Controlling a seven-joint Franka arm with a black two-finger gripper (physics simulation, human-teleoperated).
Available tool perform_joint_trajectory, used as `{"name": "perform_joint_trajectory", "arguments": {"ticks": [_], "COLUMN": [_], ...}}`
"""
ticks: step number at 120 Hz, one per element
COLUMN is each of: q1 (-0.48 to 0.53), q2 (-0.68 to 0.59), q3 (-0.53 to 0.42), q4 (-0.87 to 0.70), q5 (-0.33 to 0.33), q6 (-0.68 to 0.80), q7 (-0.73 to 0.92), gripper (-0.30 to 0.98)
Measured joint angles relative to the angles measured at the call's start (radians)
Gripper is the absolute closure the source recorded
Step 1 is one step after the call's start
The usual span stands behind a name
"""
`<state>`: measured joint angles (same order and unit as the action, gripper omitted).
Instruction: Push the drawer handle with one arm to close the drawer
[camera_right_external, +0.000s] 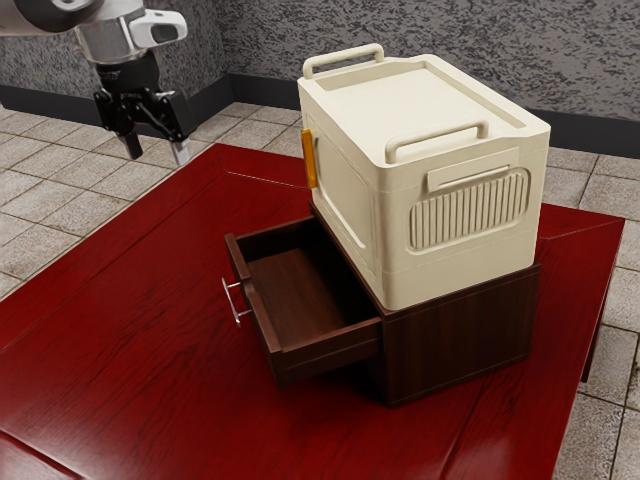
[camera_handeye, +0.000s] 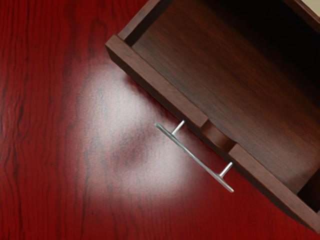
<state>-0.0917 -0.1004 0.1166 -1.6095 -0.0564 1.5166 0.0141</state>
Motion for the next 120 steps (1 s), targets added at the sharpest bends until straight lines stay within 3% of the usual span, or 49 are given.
{"name": "perform_joint_trajectory", "arguments": {"ticks": [10, 22, 33, 42, 52, 61, 85, 120], "q1": [-0.001, -0.003, -0.007, -0.081, -0.271, -0.337, -0.359, -0.357], "q2": [-0.007, -0.176, -0.343, -0.392, -0.396, -0.397, -0.272, -0.138], "q3": [0.001, -0.001, -0.012, -0.006, 0.124, 0.172, 0.210, 0.265], "q4": [-0.014, -0.197, -0.409, -0.509, -0.555, -0.596, -0.653, -0.715], "q5": [0.000, 0.005, 0.055, 0.114, 0.184, 0.236, 0.307, 0.323], "q6": [0.001, 0.019, 0.042, 0.086, 0.127, 0.159, 0.314, 0.606], "q7": [0.001, 0.001, 0.001, 0.006, 0.014, 0.020, 0.043, 0.100], "gripper": [0.00, 0.00, 0.00, 0.01, 0.05, 0.13, 0.36, 0.50]}}
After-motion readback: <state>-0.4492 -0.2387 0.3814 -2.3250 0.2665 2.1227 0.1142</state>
